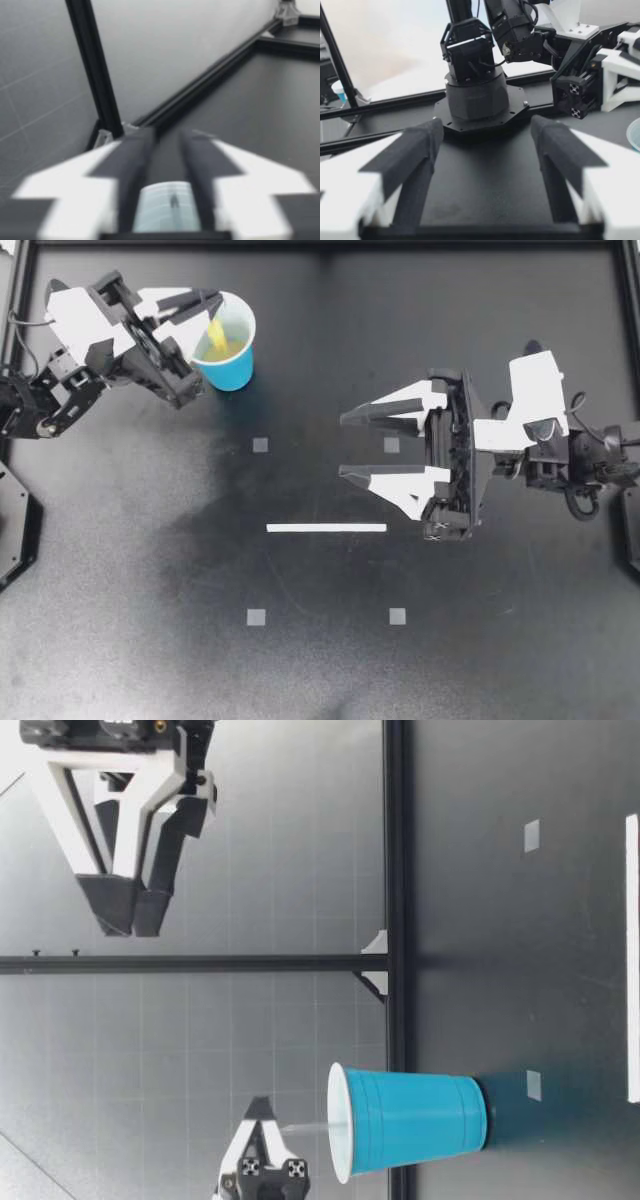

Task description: Pick up the screwdriver with the right arm, hand it over to the left arm then place it into the cup.

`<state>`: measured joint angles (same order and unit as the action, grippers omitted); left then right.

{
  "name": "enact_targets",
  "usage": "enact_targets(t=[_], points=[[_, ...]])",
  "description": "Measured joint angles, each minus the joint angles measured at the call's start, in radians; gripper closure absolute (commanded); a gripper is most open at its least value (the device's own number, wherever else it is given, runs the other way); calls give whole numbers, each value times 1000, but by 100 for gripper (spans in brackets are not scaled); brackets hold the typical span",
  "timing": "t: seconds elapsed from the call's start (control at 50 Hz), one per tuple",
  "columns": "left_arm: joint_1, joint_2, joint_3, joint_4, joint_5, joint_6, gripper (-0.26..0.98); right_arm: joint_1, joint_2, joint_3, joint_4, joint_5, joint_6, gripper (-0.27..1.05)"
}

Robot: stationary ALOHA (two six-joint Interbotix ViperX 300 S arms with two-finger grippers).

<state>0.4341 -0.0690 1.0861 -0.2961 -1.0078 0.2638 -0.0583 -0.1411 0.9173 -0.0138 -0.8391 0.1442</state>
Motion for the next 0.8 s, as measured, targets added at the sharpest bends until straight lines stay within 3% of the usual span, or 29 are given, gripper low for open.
enact_targets(t=[0.08,0.5,0.56,0.8], points=[[-2,0,0,0,-2,-5,9,0,0,0,-2,0,2,7],[-17,-49,-2,0,2,-41,10,0,0,2,0,0,2,7],[-48,-69,-2,5,0,-60,10,0,-2,5,0,0,2,7],[-265,-172,-8,72,8,-114,10,0,-38,29,0,3,0,7]])
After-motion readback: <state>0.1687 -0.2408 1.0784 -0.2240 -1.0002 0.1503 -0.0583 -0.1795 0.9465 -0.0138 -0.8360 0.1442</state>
